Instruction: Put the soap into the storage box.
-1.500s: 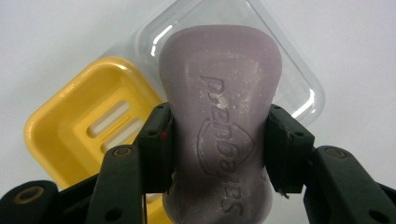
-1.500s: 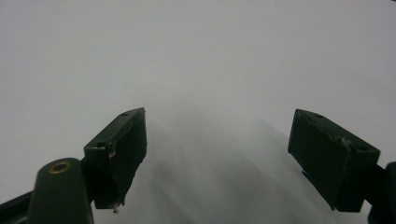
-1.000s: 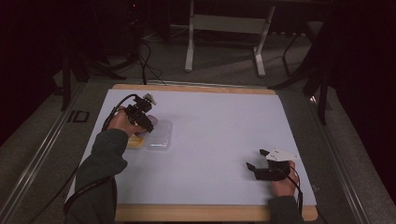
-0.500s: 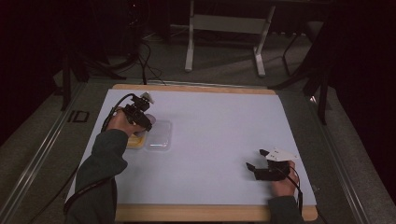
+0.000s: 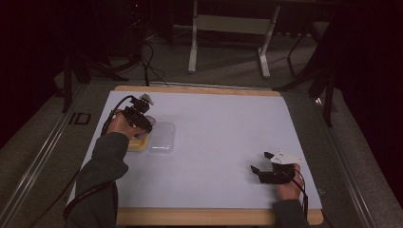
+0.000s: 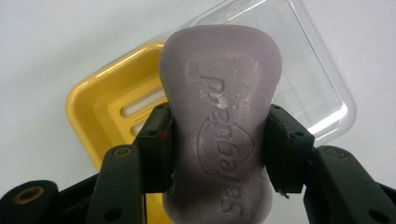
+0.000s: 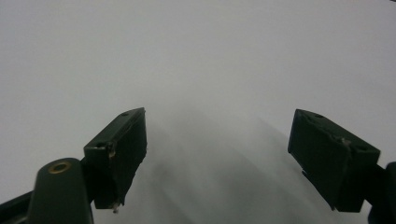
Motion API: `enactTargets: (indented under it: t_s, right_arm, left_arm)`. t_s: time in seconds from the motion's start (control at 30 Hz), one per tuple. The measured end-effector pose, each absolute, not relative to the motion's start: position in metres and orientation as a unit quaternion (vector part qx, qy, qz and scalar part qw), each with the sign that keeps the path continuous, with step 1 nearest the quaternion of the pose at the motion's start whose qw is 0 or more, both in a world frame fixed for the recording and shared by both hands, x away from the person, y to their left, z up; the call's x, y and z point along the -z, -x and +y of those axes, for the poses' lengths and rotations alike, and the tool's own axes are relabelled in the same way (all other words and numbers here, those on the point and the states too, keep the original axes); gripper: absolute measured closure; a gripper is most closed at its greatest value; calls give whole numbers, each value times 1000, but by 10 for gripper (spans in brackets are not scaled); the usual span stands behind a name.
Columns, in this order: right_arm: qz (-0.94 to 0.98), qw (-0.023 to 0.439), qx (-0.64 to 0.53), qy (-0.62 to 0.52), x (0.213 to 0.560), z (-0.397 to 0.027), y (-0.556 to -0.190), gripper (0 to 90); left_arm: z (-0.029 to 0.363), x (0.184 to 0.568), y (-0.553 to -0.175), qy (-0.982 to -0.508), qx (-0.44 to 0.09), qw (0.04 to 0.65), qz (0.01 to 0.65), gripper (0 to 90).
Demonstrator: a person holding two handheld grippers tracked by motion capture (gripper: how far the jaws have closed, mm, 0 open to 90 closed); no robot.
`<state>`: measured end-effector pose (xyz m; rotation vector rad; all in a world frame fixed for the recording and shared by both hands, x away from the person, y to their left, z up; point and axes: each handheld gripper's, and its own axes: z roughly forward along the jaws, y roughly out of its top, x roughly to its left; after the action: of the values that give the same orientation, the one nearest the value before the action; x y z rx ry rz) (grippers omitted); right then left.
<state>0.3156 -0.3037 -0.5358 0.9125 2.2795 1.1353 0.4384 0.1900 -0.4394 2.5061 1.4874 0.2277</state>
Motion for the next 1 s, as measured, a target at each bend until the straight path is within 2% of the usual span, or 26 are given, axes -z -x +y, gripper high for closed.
enactTargets:
  t_s: [1.0]
  right_arm:
    - [822,218,-411,-329,536,-304,-315,191]
  left_arm:
    - [209,447,-443,-814,-76,105,567,500]
